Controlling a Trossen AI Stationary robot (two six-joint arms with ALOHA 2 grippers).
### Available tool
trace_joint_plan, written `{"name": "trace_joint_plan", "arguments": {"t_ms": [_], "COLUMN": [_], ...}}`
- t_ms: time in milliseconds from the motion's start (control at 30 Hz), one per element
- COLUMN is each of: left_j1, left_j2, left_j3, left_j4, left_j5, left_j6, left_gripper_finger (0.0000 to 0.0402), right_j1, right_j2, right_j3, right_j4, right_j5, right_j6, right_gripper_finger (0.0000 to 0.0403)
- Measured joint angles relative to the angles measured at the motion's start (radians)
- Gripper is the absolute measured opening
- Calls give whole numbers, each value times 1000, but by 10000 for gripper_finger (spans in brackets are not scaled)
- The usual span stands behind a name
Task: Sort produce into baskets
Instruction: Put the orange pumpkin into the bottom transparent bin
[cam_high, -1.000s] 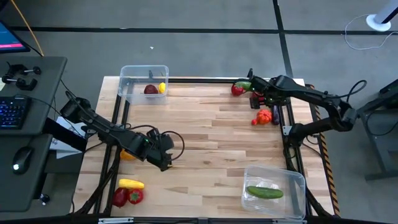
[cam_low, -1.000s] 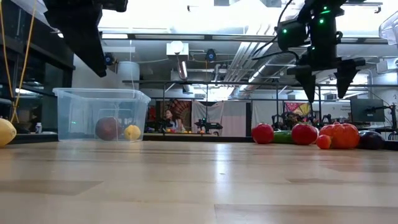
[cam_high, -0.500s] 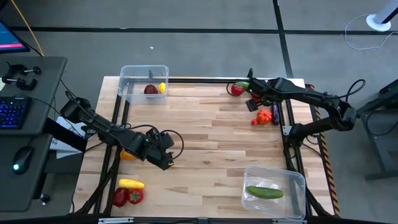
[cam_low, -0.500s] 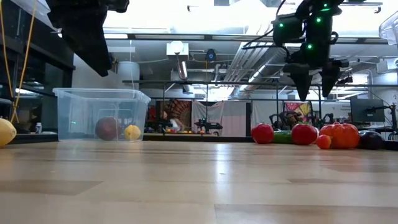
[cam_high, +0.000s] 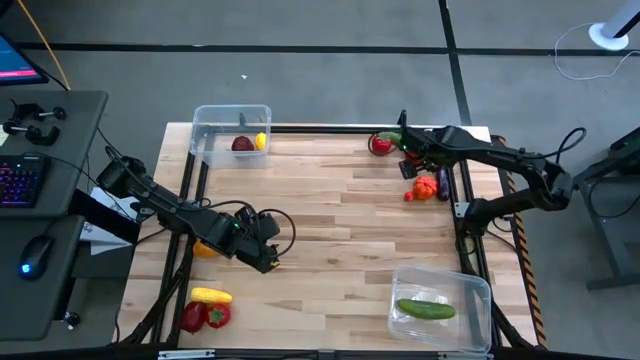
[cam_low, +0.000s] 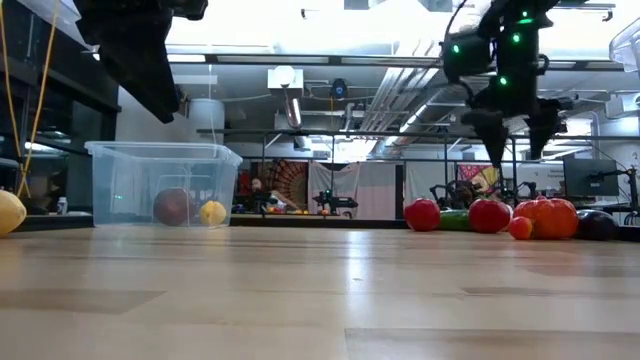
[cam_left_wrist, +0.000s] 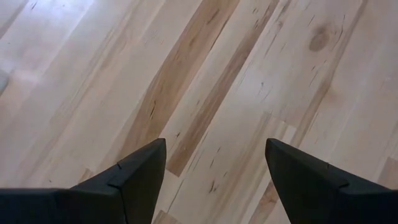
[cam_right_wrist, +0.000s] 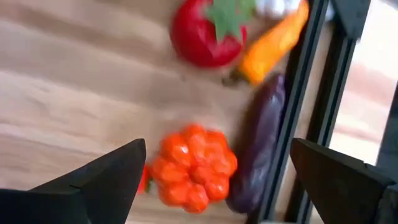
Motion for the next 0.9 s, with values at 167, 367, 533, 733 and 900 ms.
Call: {"name": "trace_joint_plan", "arguments": {"t_ms": [167,367,533,733,900], "left_j1": [0,0,0,0,0], "left_j2": [0,0,0,0,0], "left_j3": [0,0,0,0,0], "left_j4": [0,0,0,0,0], "left_j5": [7,9,11,11,15], "left_j6": [0,0,0,-1,-1], "left_gripper_finger": [261,261,261,261,261], "right_j1": [9,5,5,19,-1], "right_j2": [0,0,0,0,0], "right_j3": [-124,-163,-163,-163,-163], "right_j4": [6,5,10,120,165], "right_j5": [-31,-49,-127,-221,-219], "right_j6": [61,144,149,163,170], "right_gripper_finger": [399,399,399,399,399]}}
